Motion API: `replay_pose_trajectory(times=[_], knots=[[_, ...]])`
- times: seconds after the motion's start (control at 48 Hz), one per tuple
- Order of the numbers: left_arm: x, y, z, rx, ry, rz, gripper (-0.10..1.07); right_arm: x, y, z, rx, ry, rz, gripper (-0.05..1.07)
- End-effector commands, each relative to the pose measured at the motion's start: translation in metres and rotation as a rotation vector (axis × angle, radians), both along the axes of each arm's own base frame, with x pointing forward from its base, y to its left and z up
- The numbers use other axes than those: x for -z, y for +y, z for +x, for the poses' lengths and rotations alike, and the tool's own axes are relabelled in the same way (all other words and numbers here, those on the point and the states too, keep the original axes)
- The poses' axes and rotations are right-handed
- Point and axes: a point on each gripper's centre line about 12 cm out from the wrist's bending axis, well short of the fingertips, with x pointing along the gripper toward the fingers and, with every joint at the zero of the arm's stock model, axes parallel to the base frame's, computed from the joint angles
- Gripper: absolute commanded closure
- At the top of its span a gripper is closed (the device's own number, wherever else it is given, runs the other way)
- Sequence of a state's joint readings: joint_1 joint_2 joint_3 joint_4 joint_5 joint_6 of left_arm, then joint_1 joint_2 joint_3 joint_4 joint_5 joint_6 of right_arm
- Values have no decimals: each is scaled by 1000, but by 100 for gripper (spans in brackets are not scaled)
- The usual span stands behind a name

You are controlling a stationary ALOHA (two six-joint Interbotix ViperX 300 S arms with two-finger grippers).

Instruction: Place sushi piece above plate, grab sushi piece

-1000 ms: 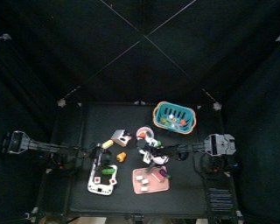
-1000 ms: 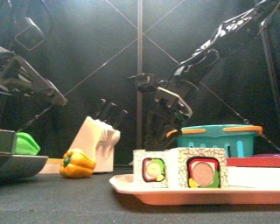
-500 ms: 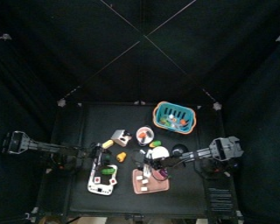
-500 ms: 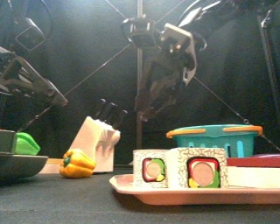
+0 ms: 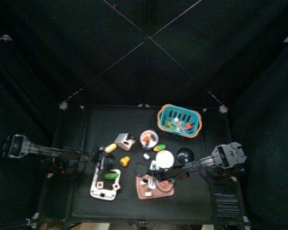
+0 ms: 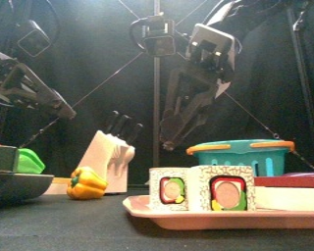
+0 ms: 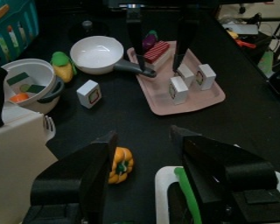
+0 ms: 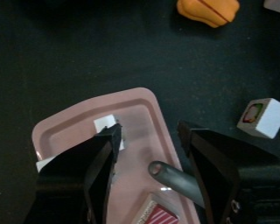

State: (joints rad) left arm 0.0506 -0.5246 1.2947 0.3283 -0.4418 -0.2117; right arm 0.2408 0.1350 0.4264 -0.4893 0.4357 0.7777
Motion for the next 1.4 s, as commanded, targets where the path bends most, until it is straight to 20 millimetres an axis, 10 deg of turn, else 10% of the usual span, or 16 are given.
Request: replay_pose_trajectory(times=[0.0,0.625,1.375], knots=[[-7,1,5,-1,-24,2,9,-14,13,7,-26,-42,16,15],[-7,1,5,-5,-23,-1,9,25,29,17,-47,40,0,15],[-7,1,5,-3,-24,-1,9,25,23,24,-35,32,0,22]])
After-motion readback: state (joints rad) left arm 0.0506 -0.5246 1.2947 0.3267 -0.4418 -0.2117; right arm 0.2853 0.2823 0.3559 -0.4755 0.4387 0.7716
